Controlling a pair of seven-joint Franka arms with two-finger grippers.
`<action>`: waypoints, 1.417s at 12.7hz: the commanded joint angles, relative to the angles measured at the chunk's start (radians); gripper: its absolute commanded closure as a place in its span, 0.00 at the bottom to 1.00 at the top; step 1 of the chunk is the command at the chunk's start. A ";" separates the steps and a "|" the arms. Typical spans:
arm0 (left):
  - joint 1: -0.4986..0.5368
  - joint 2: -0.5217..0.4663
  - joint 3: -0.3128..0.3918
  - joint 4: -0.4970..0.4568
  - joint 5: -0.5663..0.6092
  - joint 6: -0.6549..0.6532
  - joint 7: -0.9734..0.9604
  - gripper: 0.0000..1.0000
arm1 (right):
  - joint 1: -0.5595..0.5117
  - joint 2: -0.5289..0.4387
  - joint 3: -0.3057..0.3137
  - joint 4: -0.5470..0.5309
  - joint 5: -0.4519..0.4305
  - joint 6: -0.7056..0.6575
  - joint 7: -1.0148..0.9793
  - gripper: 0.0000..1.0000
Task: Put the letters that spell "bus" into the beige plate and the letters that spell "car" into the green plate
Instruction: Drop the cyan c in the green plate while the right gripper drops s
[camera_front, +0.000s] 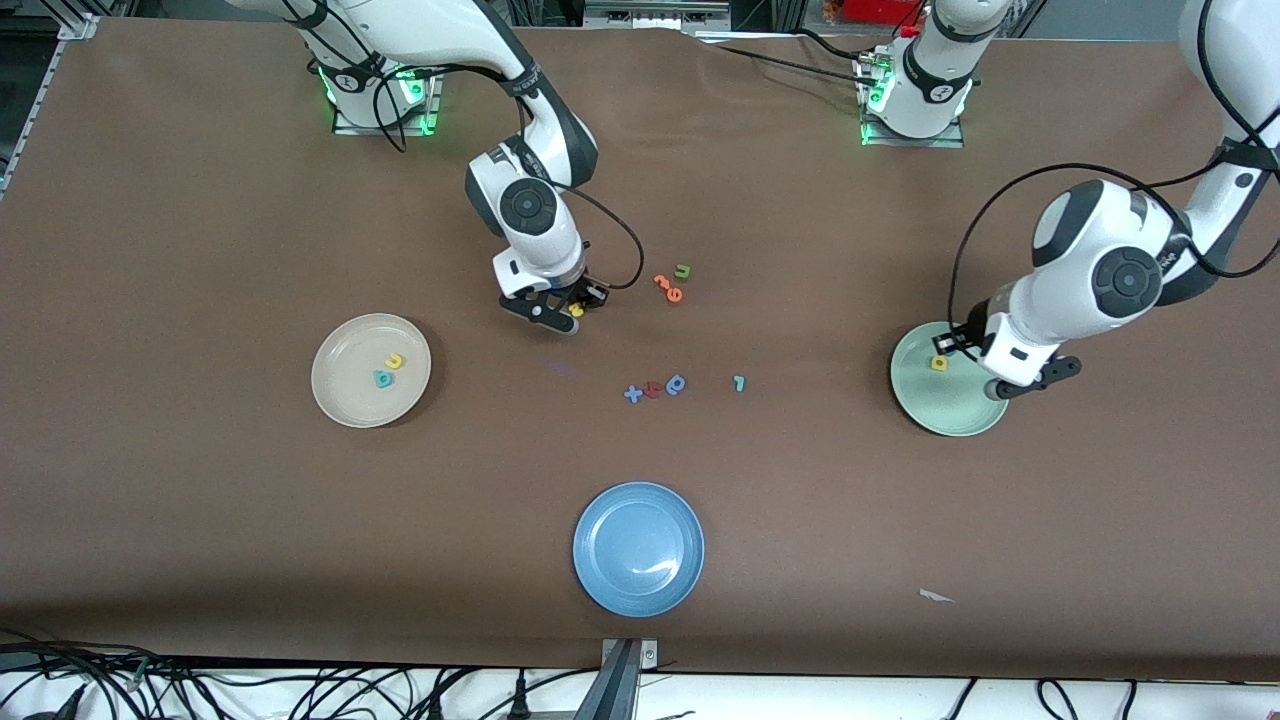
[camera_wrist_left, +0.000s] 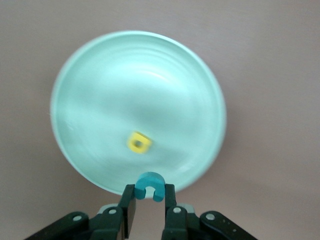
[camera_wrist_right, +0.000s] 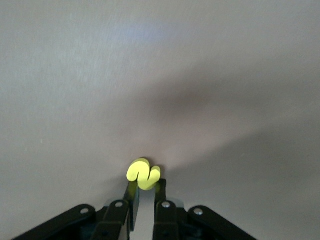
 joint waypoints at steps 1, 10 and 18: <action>-0.057 0.100 0.076 0.044 0.141 -0.010 -0.010 0.82 | 0.010 -0.073 -0.070 0.008 -0.013 -0.125 -0.085 0.91; -0.282 0.195 0.245 0.227 0.162 -0.010 -0.115 0.70 | -0.002 -0.119 -0.448 0.000 -0.010 -0.414 -0.697 0.90; -0.305 0.180 0.178 0.227 0.075 -0.015 -0.403 0.00 | -0.028 -0.113 -0.538 0.158 -0.007 -0.625 -0.827 0.00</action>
